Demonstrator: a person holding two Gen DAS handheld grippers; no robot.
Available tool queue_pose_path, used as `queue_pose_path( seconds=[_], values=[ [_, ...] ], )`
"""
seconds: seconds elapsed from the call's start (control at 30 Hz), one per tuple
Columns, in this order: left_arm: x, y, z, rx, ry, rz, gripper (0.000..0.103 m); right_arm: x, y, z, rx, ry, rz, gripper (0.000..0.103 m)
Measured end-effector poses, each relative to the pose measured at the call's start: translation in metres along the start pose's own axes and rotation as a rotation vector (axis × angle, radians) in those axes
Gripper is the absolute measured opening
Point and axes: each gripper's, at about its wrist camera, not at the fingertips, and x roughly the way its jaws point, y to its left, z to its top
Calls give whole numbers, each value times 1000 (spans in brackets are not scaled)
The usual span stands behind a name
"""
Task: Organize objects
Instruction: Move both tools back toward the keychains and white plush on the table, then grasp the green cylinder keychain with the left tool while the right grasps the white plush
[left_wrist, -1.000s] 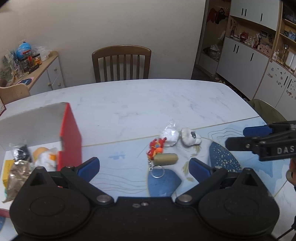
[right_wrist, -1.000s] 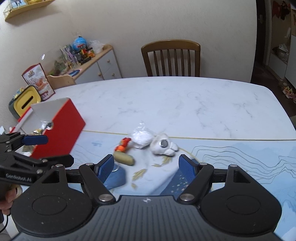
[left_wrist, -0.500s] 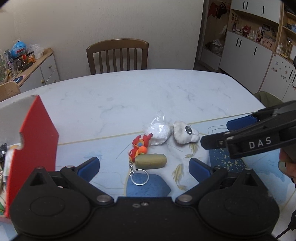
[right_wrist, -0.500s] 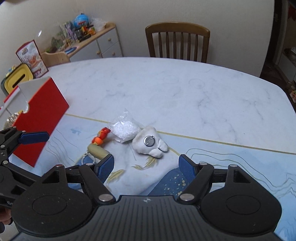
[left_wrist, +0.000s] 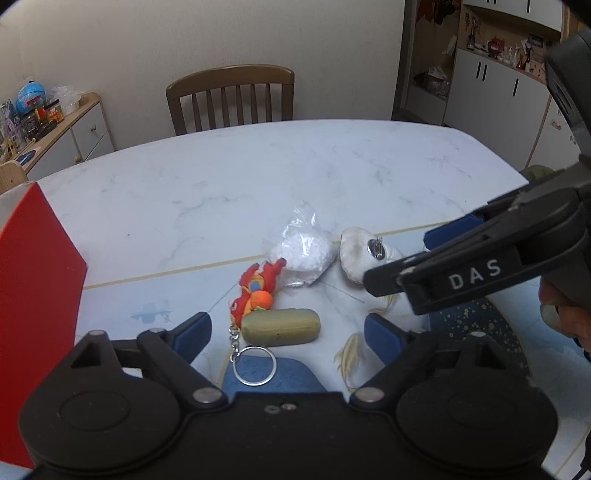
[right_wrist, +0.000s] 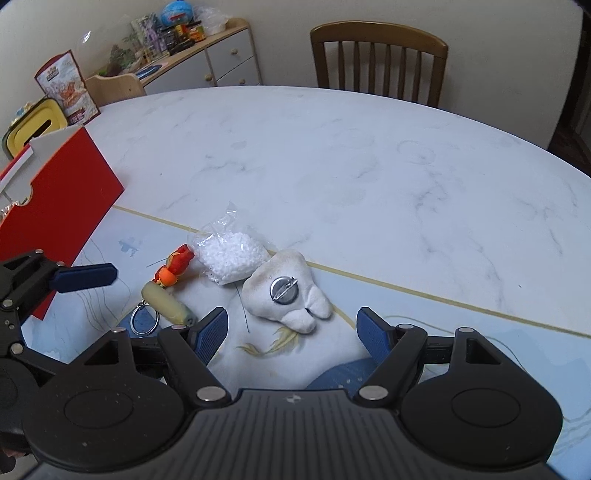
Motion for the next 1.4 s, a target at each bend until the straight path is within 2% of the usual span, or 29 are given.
queue_pose_path(
  seconds=[0.2,0.37,0.5,0.63,0.8,1.4],
  values=[
    [10,-3,1,-17,22,22,78,14,0,5,-37,16,12,76],
    [15,-4,2,-22,40,39,75,21,1,8,-64,16,22,76],
    [18,-4,1,-22,54,46,64,25,2,9,-77,18,27,71],
    [21,-3,2,-31,66,50,58,26,4,10,-93,9,27,62],
    [20,-3,3,-36,68,56,50,24,6,9,-100,5,19,59],
    [-5,4,7,-80,48,19,50,-7,12,0,-75,-40,9,55]
  ],
)
